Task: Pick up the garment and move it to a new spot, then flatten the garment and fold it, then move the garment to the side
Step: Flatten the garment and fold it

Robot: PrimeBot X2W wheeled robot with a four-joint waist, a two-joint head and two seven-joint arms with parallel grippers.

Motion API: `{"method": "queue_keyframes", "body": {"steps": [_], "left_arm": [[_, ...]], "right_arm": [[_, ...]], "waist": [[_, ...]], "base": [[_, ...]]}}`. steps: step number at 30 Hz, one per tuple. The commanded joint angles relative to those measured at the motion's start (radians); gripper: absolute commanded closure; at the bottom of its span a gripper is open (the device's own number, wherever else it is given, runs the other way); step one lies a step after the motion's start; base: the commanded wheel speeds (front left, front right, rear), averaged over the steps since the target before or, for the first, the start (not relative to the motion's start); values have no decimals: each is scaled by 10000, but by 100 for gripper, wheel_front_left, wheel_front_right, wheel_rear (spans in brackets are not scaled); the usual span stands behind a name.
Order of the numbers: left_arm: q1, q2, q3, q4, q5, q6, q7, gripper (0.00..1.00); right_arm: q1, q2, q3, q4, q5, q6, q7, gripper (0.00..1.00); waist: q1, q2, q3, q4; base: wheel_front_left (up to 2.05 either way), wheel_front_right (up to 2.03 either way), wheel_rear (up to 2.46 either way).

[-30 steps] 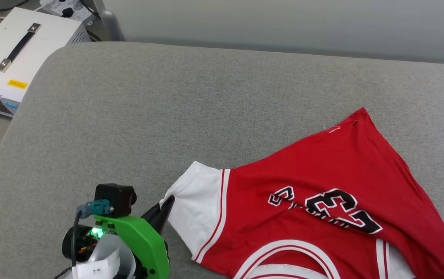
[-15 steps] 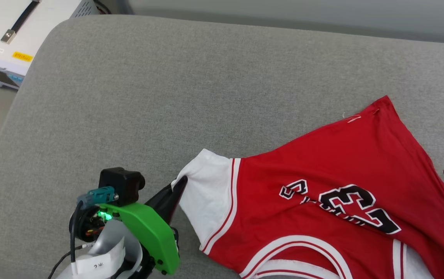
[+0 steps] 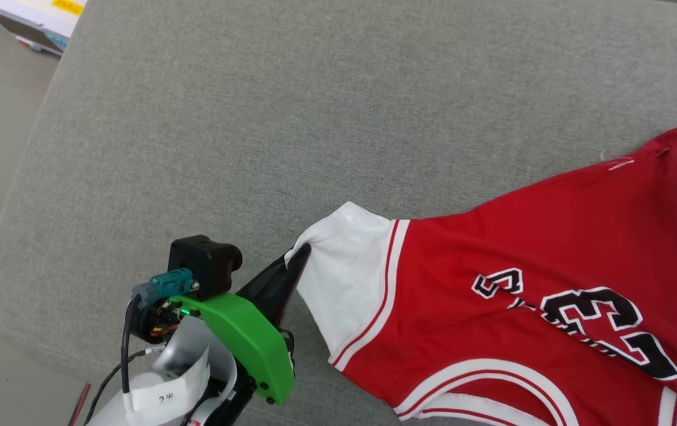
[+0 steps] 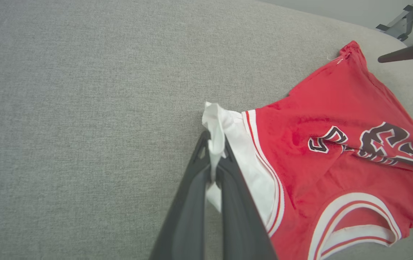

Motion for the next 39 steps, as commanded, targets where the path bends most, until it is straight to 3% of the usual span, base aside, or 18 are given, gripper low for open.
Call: {"method": "queue_keyframes", "body": {"steps": [1,17,18,19,20,30,39], "left_arm": [[-231,-84,-29,37,57,-82,-101,100],[-502,-483,-230,479,-7,-288,-436,100],[-499,-494,-234,492,-16,-290,-447,100],[-499,-506,-241,503,-24,-292,-456,100],[-501,-514,-248,514,-29,-295,-463,100],[-406,-409,86,582,-171,-149,-661,100],[-357,115,703,175,-209,102,-666,100]], "right_arm": [[-211,-106,71,161,-90,-7,-65,0],[-219,-671,1208,1890,-175,-7,-136,0],[-130,-715,1292,1928,-120,-7,-44,39],[-57,-774,1345,1942,-69,-7,-38,90],[-22,-807,1359,1957,-44,-7,-85,100],[-177,-690,1304,2337,125,-7,-1972,100],[-157,-608,1314,2526,760,-7,-4245,100]], "waist": [[0,0,517,517],[0,0,914,977],[0,0,899,981],[0,0,885,987],[0,0,870,993],[0,0,140,740],[0,0,-1244,-11]], "base": [[0,0,0],[0,0,0],[0,0,0],[0,0,0],[0,0,0],[0,0,0],[0,0,0]]}}
